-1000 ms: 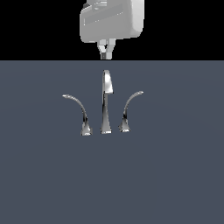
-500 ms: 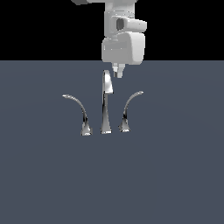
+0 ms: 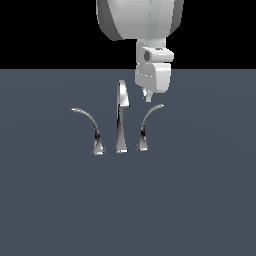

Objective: Turn on the faucet by rotating a designated handle.

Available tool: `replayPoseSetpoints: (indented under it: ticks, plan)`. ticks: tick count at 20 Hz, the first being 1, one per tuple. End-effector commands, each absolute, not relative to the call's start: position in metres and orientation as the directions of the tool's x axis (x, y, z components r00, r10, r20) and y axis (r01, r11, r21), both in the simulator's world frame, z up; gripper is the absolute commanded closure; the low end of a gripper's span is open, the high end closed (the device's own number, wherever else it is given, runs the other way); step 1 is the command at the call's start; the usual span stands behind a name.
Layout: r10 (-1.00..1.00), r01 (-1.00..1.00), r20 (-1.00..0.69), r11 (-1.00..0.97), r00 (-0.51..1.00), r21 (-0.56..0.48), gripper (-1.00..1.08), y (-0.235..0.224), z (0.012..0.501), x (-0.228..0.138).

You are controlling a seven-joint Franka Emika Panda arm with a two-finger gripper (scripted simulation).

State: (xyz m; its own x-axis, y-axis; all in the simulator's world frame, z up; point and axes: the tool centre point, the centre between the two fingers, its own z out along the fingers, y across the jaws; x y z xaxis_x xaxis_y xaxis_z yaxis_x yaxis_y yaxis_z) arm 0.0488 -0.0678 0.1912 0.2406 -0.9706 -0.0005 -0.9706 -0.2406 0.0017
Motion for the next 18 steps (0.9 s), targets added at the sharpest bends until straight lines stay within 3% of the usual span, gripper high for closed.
replayPoseSetpoints:
  ticks: [1, 13, 18]
  plan:
    - [-0.981, -0.981, 0.001, -0.195, 0.195, 0.001, 1.08, -0.078, 0.183, 0.055]
    - [-0.992, -0.992, 0.0, -0.128, 0.128, 0.0, 1.08, -0.093, 0.17, 0.064]
    - [-0.992, -0.992, 0.0, -0.129, 0.129, 0.001, 1.08, -0.1, 0.17, 0.052]
